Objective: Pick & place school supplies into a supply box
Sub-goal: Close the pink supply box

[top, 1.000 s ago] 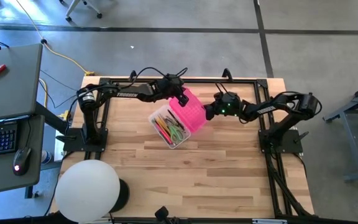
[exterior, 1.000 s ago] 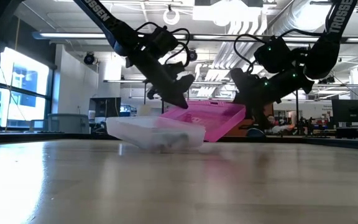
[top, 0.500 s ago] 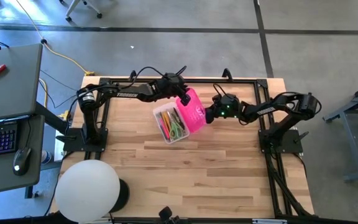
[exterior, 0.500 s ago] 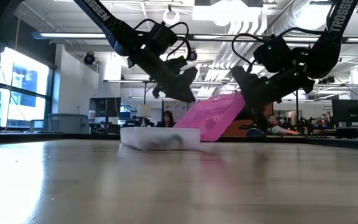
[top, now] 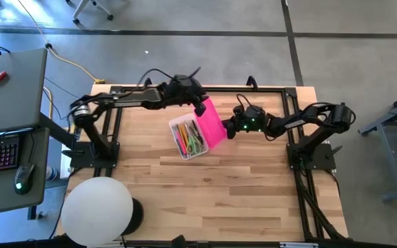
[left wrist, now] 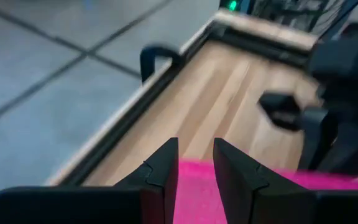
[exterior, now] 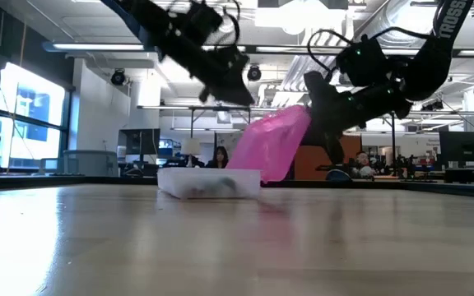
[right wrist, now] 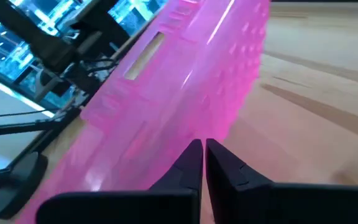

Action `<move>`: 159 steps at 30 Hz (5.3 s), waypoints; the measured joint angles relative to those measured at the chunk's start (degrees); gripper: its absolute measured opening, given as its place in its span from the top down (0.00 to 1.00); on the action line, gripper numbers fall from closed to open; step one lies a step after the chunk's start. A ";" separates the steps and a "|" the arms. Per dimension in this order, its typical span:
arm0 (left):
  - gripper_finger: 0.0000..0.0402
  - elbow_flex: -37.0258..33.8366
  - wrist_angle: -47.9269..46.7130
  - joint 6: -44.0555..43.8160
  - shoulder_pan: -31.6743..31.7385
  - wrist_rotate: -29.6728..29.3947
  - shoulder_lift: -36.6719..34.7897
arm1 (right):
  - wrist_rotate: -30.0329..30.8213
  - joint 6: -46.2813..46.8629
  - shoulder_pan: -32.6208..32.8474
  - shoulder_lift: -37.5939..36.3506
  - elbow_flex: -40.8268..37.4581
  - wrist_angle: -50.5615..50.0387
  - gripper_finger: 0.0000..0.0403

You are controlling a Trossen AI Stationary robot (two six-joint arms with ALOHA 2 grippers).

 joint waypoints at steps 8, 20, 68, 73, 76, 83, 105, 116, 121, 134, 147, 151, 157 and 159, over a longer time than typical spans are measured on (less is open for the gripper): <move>0.67 0.02 -2.66 3.92 0.00 1.47 -13.77 | 7.48 -4.92 8.08 0.01 9.72 -11.14 1.00; 0.67 0.02 -3.72 5.14 0.02 1.47 -31.43 | 11.96 -11.10 13.21 10.00 28.02 -26.69 1.00; 0.67 0.06 -26.44 0.20 0.04 3.67 -38.37 | -0.86 -53.69 18.36 0.78 48.03 -78.84 1.00; 0.67 -0.01 -28.45 -1.11 0.04 11.11 -35.33 | -1.94 -52.04 24.46 1.14 40.77 -72.11 1.00; 0.67 -0.01 -28.25 -1.14 0.00 11.94 -32.54 | -1.33 -50.84 28.29 1.11 34.31 -64.52 1.00; 0.67 0.06 -27.58 -7.06 -0.07 11.98 -20.96 | 2.75 -44.44 30.63 1.07 23.80 -50.23 1.00; 0.91 0.09 -12.13 -6.87 -4.14 10.86 6.90 | 4.44 -41.46 28.40 0.72 22.36 -55.87 1.00; 0.92 0.19 -19.78 -7.49 -10.03 4.14 6.97 | 10.64 -40.37 28.54 -3.75 22.17 -66.30 1.00; 0.90 0.26 -21.88 -10.12 -12.05 3.53 6.83 | 17.06 -40.01 29.10 -8.73 21.85 -74.73 1.00; 0.89 0.15 -21.26 -16.26 -14.92 1.40 6.95 | 25.09 -35.82 29.10 -10.08 18.51 -76.05 1.00; 0.92 0.06 -20.78 -17.81 -16.90 0.23 7.01 | 32.33 -35.68 29.14 -10.03 17.25 -76.04 1.00; 0.87 0.04 -20.75 -17.87 -16.96 0.33 7.03 | 33.00 -35.46 29.19 -10.13 17.25 -76.03 1.00; 0.90 0.88 -23.82 -13.11 -17.44 2.08 3.69 | 30.52 -38.83 30.48 -13.48 19.29 -75.36 1.00; 0.92 3.22 -24.82 -10.14 -17.47 1.94 0.25 | 31.35 -41.08 31.58 -16.09 21.12 -75.38 1.00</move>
